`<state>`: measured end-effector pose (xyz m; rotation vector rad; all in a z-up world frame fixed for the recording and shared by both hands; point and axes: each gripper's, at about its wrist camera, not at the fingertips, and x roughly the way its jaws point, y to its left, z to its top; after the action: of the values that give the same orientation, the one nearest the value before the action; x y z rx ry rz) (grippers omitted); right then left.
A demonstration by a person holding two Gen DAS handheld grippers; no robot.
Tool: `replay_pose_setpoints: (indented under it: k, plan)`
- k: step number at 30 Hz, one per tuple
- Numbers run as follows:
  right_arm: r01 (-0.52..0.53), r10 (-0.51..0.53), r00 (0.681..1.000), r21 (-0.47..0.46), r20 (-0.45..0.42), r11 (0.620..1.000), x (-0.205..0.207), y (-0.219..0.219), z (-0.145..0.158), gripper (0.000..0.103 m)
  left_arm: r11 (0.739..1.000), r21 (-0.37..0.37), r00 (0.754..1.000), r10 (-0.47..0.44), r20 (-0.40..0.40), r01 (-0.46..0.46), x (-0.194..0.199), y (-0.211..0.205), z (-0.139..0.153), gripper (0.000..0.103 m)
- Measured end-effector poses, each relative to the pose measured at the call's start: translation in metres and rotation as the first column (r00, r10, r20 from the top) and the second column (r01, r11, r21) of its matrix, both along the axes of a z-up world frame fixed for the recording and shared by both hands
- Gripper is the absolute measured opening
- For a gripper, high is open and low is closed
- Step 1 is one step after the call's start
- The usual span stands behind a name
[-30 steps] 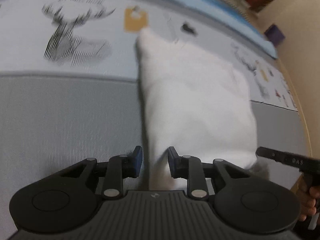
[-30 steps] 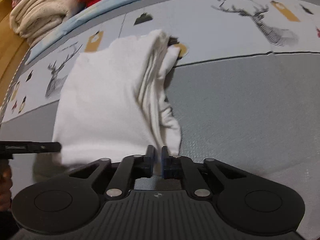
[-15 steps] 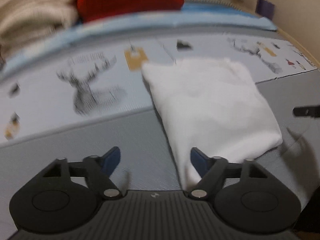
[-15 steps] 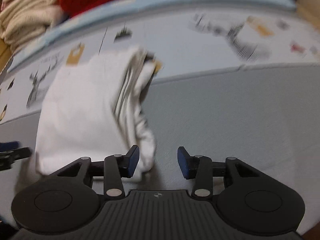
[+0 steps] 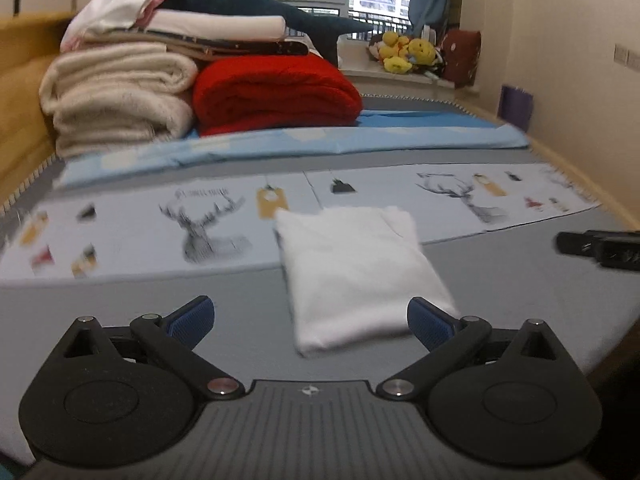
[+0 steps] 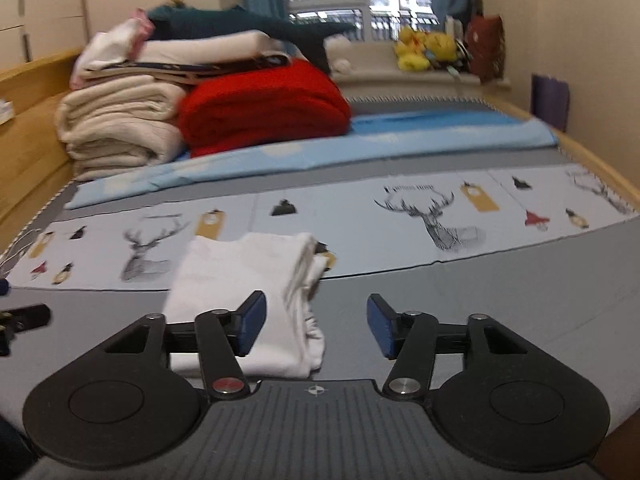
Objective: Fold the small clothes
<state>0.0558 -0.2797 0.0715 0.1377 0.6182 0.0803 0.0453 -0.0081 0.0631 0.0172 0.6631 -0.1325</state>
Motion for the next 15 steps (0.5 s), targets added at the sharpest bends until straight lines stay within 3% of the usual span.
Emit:
replay_pose_setpoints:
  k: [2, 3, 4, 5, 7, 10, 15]
  plan:
    - [-0.018, 0.019, 1.000, -0.022, 0.019, 1.000, -0.018, 0.007, -0.003, 0.066, 1.000, 0.006, 1.000, 0.001, 0.030, -0.002, -0.021, -0.006, -0.023, 0.103]
    - [-0.018, 0.019, 1.000, -0.039, 0.022, 0.999, -0.027, 0.010, -0.011, 0.066, 0.999, 0.044, 1.000, -0.001, 0.028, -0.001, -0.028, -0.011, -0.038, 0.103]
    - [-0.009, 0.010, 1.000, -0.047, 0.023, 0.999, -0.033, 0.013, -0.017, 0.066, 0.996, 0.094, 0.998, 0.016, -0.060, -0.011, -0.025, -0.016, -0.050, 0.102]
    - [0.009, -0.008, 1.000, -0.046, 0.012, 0.999, -0.037, 0.015, -0.029, 0.066, 0.995, 0.098, 0.991, 0.040, -0.127, -0.028, -0.020, -0.019, -0.054, 0.101]
    - [0.007, -0.007, 0.999, -0.013, -0.050, 1.000, -0.038, 0.023, -0.039, 0.066, 0.999, 0.030, 0.998, 0.038, -0.056, -0.037, -0.019, -0.017, -0.046, 0.102]
    - [-0.013, 0.007, 0.997, -0.080, -0.076, 0.997, -0.034, 0.036, -0.046, 0.066, 0.993, 0.115, 0.999, 0.032, 0.001, -0.032, -0.009, -0.025, -0.046, 0.102]
    - [-0.031, 0.020, 0.994, -0.103, -0.111, 0.994, -0.027, 0.048, -0.054, 0.066, 0.998, -0.005, 0.995, 0.070, -0.072, -0.070, 0.009, -0.019, -0.054, 0.102]
